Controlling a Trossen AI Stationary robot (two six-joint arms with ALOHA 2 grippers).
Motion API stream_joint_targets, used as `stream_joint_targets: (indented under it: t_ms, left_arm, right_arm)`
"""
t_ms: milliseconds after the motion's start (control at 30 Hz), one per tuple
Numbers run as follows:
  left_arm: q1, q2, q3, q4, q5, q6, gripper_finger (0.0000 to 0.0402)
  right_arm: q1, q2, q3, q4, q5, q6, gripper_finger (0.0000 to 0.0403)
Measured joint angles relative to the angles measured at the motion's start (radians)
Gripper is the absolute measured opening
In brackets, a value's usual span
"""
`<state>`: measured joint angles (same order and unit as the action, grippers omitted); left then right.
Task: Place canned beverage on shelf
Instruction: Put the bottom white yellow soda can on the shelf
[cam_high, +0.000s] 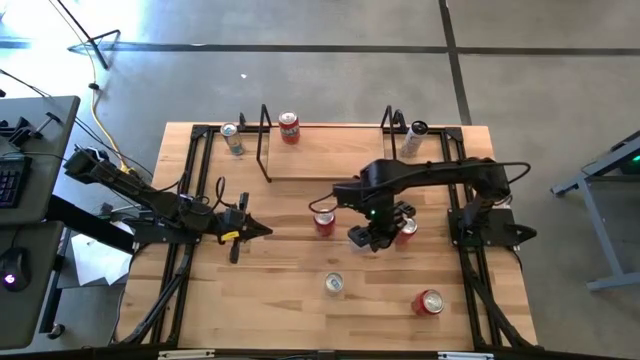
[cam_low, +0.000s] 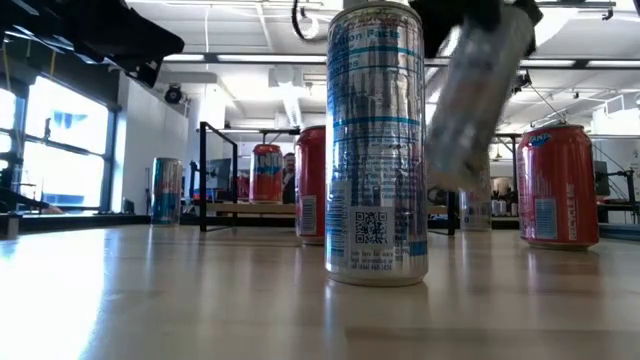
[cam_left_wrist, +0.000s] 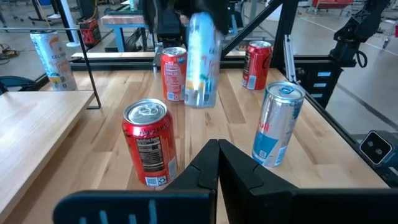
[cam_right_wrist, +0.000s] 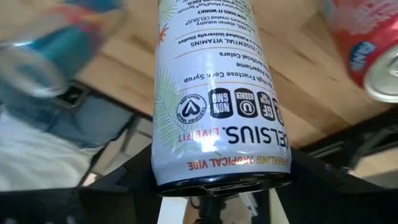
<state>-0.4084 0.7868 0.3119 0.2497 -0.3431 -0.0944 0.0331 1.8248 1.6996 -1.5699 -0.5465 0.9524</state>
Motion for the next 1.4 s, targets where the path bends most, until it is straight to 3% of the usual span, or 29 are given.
stream_joint_targets:
  t_ms: [433,1400]
  left_arm:
    - [0.0,0.0,0.0,0.0,0.0,0.0,0.0]
    - [0.0,0.0,0.0,-0.015,0.0,-0.007,0.0]
  right_arm:
    - [-0.007,0.0,-0.219,0.0,-0.052,-0.056,0.0236]
    - [-0.007,0.0,-0.23,-0.001,0.008,-0.081,0.0264]
